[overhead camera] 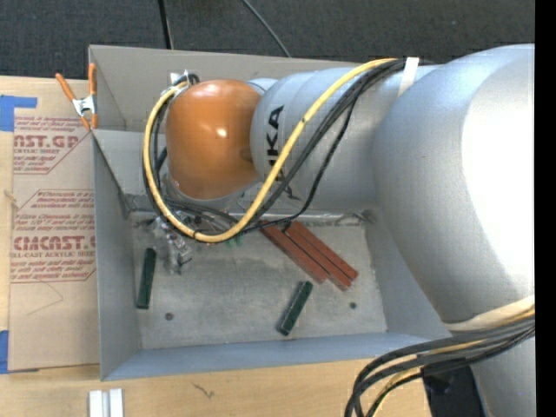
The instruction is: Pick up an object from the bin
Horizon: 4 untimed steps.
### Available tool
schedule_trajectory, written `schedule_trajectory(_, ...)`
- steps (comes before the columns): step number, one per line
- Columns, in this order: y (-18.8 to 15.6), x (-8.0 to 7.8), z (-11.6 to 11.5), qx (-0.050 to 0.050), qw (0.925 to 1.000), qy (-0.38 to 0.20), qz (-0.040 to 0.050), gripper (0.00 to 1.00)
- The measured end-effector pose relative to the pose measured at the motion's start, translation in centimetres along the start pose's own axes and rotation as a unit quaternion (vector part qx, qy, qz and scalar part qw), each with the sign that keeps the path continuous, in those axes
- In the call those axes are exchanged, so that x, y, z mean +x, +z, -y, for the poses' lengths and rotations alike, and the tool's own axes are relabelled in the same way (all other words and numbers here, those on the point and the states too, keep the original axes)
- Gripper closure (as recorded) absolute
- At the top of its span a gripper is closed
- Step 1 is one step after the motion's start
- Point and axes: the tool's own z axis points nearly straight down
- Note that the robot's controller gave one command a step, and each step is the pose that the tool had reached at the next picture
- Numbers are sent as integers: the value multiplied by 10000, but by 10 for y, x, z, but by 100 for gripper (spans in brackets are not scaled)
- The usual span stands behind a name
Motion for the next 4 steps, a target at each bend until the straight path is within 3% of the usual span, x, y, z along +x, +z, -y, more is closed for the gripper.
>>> schedule_trajectory(1,-14,1,2,0,10000,13,17,100)
schedule_trajectory(2,53,0,-1,-7,9988,-494,-8,0)
schedule_trajectory(3,49,-2,0,-2,9988,-491,22,0)
schedule_trajectory(4,58,-11,-3,9,9848,-1735,24,0)
